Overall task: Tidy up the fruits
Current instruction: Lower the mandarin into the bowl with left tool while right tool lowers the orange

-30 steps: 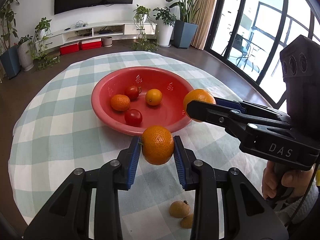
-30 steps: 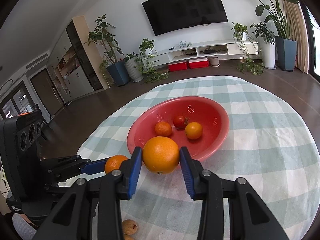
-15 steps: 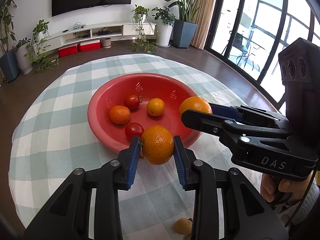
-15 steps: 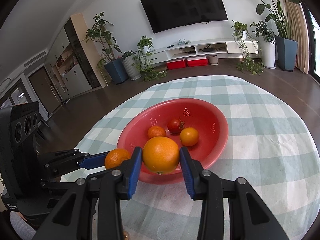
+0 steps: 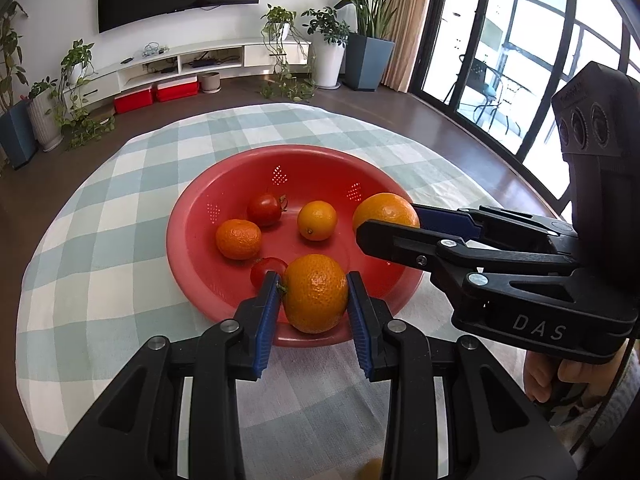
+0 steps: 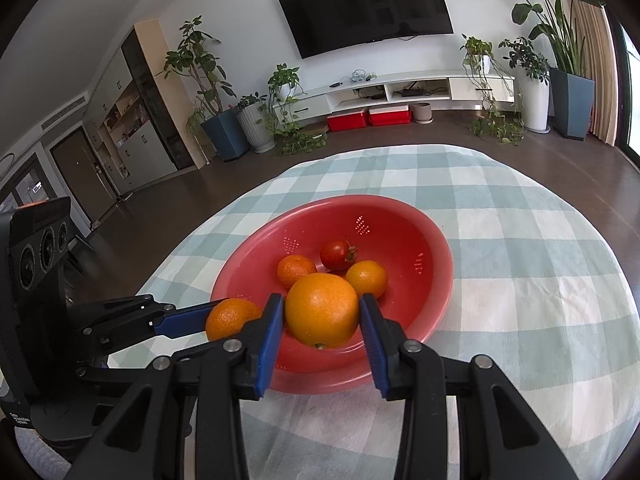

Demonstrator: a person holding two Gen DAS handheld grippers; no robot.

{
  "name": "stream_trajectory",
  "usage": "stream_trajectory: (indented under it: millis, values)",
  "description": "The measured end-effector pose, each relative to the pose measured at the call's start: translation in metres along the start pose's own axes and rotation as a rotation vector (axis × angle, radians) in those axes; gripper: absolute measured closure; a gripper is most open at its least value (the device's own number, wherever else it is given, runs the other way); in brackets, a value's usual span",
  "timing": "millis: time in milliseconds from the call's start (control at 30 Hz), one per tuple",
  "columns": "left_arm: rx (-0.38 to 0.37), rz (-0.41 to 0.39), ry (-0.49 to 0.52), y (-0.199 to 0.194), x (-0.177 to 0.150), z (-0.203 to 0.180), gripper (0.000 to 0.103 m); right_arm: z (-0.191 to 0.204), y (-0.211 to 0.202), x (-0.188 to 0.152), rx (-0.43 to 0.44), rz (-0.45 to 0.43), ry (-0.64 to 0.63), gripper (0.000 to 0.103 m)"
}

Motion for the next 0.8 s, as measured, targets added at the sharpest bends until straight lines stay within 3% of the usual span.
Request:
stream_trajectory:
  millis: [800]
  values:
    - [0.010,0.052,0.037,0.037,0.001,0.000,0.072,-0.012,0.028,-0.005,-0.027,0.081,-0.002,0.062]
Point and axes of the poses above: each gripper's, at about its wrist camera, not at the fingertips, and y roughly the way its jaws point, z to its left, x to its top, the point moved 9 cm from there along y, roughly the way its jaws point, and after that the axes turned 7 degrees about -y, right-handed, at the moved point
